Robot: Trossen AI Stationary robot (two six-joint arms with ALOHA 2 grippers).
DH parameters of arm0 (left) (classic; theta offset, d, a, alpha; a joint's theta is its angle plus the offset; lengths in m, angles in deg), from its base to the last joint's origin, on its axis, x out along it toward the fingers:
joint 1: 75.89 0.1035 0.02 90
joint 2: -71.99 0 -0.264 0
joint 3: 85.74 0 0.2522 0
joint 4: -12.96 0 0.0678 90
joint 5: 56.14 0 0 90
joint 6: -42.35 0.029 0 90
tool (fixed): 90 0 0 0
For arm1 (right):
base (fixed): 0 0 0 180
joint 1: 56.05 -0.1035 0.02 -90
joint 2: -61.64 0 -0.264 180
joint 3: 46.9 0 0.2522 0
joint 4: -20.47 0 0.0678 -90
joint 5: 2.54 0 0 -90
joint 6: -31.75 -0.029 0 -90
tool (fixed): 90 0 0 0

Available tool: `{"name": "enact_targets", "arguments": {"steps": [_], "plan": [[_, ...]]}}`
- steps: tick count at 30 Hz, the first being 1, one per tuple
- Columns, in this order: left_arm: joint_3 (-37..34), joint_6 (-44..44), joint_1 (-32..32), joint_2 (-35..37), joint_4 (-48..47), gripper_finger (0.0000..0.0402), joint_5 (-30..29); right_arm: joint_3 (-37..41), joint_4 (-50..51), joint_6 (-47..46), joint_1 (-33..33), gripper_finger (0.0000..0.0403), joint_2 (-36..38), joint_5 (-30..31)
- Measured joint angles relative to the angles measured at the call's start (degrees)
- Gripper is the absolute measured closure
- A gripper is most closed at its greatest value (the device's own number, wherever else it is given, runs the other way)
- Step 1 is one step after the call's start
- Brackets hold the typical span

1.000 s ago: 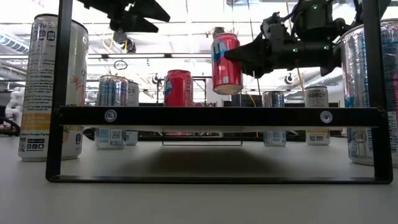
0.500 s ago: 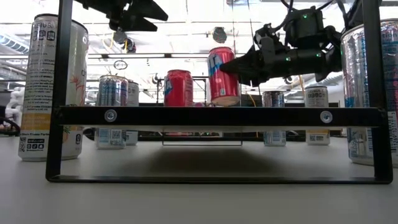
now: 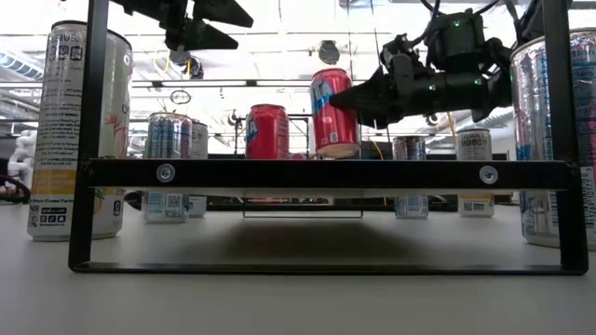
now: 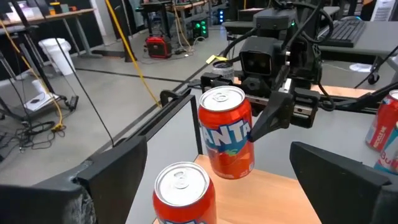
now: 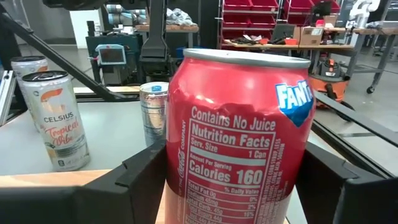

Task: Place canned beverage on shelf
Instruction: Put the left red soda can aligned with the other red soda can on the shelf

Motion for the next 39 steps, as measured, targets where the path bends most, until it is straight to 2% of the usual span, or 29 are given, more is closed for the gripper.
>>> {"name": "enact_targets", "arguments": {"steps": [8, 22, 26, 39], "plan": [[0.0, -0.3, 0.0, 0.0, 0.0, 0.0004, 1.4, 0.0, -0.4, 1.0, -2.3, 0.0147, 0.0, 0.2], [0.1, -0.4, 0.0, -2.3, 0.1, 0.0004, 5.6, 0.0, -0.3, 1.7, -2.5, 0.0147, 0.0, 1.8], [0.1, -0.3, 0.0, -2.3, 0.2, 0.0004, 5.7, 0.0, -0.3, 1.6, -2.5, 0.0147, 0.0, 3.4], [0.1, -0.4, 0.0, -2.3, 0.6, 0.0004, 5.7, 0.0, 2.1, 0.8, -2.5, 0.0147, -0.1, 3.5]]}}
